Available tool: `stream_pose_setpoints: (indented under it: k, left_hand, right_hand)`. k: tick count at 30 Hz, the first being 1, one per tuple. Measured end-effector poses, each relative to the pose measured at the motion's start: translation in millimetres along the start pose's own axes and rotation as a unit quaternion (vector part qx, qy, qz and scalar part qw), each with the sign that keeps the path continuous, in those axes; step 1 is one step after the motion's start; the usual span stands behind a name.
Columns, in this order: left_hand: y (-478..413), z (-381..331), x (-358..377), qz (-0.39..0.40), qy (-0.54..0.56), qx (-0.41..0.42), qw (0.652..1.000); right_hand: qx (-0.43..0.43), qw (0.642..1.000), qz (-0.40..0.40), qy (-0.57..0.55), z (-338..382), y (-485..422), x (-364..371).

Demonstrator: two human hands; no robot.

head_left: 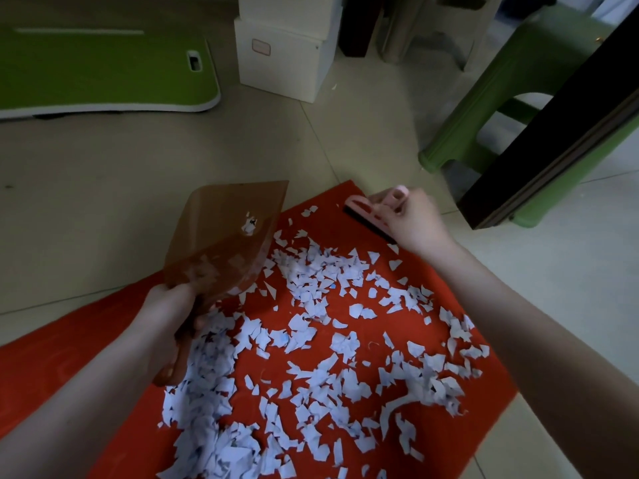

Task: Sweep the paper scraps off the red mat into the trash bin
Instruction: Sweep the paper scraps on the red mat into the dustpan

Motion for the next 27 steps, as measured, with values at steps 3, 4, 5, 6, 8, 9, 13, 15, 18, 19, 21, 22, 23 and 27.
stream_pose_setpoints:
  k: [3,4,5,6,8,9,13,15,18,19,21,22,23,27]
  left_hand:
    - [2,-2,8,0.004,-0.011,0.002,1.0]
    - [3,-3,10,0.007,-0.011,0.004,1.0]
    - [3,-4,11,0.009,-0.008,0.006,1.0]
    - [2,-4,12,0.01,-0.005,0.006,1.0]
    - [2,-4,12,0.012,-0.001,0.005,1.0]
    - [3,-3,12,0.012,0.001,0.004,1.0]
    - [5,1,10,0.01,0.008,-0.004,1.0]
    - [6,2,8,0.008,0.012,-0.008,1.0]
    - [5,1,5,0.004,0.012,-0.008,1.0]
    - [5,1,5,0.003,0.011,-0.009,1.0]
    - [5,1,5,-0.002,0.007,-0.009,1.0]
    - [5,1,6,-0.005,0.003,-0.008,1.0]
    - [6,1,7,-0.007,-0.001,-0.008,1.0]
    - [7,0,13,0.003,-0.004,-0.011,1.0]
  right_hand:
    - [0.029,0.999,-0.032,-0.029,-6,-30,12]
    - [0.029,0.999,-0.033,-0.031,-7,-40,17]
    - [0.027,0.999,-0.03,-0.023,-7,-49,22]
    - [0.027,0.999,-0.018,-0.007,-11,-57,28]
    - [0.036,0.999,0.027,0.028,-17,-65,38]
    - [0.027,0.997,0.06,0.051,-18,-66,43]
    - [-0.065,0.975,0.177,0.12,-15,-47,44]
    - [-0.108,0.961,0.219,0.131,-11,-30,33]
    - [-0.144,0.961,0.216,0.099,1,-6,11]
    - [-0.148,0.966,0.198,0.08,5,-2,5]
    - [-0.143,0.979,0.135,0.052,7,-3,1]
    - [-0.128,0.987,0.095,0.032,4,-10,4]
    - [-0.107,0.992,0.056,0.023,-1,-20,9]
    - [-0.016,0.998,0.019,0.064,-28,-64,41]
Point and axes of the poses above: each hand's wrist, its own y-axis away from the middle knuckle, its own x-axis out of the palm, z = x × y, the point moved 4 cm from there along -y, towards the middle knuckle, and after that the axes turned 6 degrees about -x, right-handed, at the moved point
